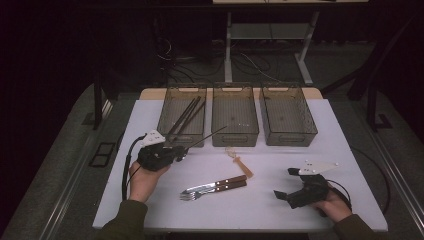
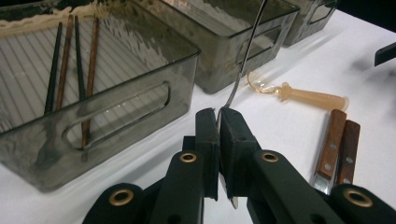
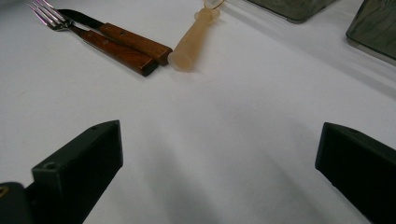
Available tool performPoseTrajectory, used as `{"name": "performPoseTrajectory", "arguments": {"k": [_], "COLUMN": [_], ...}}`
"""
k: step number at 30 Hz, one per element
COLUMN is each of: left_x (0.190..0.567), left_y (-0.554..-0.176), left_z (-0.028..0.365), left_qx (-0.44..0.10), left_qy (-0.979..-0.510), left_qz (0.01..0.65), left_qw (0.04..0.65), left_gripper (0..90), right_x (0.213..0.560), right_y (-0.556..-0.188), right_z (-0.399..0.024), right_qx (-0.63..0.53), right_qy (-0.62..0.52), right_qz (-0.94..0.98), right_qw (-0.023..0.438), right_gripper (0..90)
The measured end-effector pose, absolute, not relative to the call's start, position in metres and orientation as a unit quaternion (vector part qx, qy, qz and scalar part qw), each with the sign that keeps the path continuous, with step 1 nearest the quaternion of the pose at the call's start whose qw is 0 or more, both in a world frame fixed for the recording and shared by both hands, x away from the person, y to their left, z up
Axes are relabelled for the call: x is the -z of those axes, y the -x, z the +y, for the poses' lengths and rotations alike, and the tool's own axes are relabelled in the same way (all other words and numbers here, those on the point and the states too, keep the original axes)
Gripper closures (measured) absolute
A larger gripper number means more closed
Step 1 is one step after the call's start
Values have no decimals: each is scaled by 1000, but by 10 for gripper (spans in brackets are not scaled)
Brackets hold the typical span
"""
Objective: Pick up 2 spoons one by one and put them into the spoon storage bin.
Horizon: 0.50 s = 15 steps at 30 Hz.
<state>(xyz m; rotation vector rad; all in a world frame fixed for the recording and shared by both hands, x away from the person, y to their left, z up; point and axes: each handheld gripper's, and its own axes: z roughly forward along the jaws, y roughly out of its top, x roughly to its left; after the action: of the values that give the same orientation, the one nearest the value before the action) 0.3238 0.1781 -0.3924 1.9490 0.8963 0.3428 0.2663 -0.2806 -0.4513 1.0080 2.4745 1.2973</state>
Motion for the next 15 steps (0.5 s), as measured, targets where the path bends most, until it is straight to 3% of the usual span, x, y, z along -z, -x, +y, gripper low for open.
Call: {"name": "performPoseTrajectory", "arguments": {"k": [15], "left_x": [378], "left_y": [-353], "left_z": [151], "left_qx": [-151], "left_qy": [-781], "left_qz": [363], "left_qw": [485], "left_gripper": [861], "right_x": [451], "right_y": [-266], "right_z": [-280], "right_qx": [-436], "right_qy": [-336], "right_qz": [830], "right_qw": [86], "right_gripper": [7]}}
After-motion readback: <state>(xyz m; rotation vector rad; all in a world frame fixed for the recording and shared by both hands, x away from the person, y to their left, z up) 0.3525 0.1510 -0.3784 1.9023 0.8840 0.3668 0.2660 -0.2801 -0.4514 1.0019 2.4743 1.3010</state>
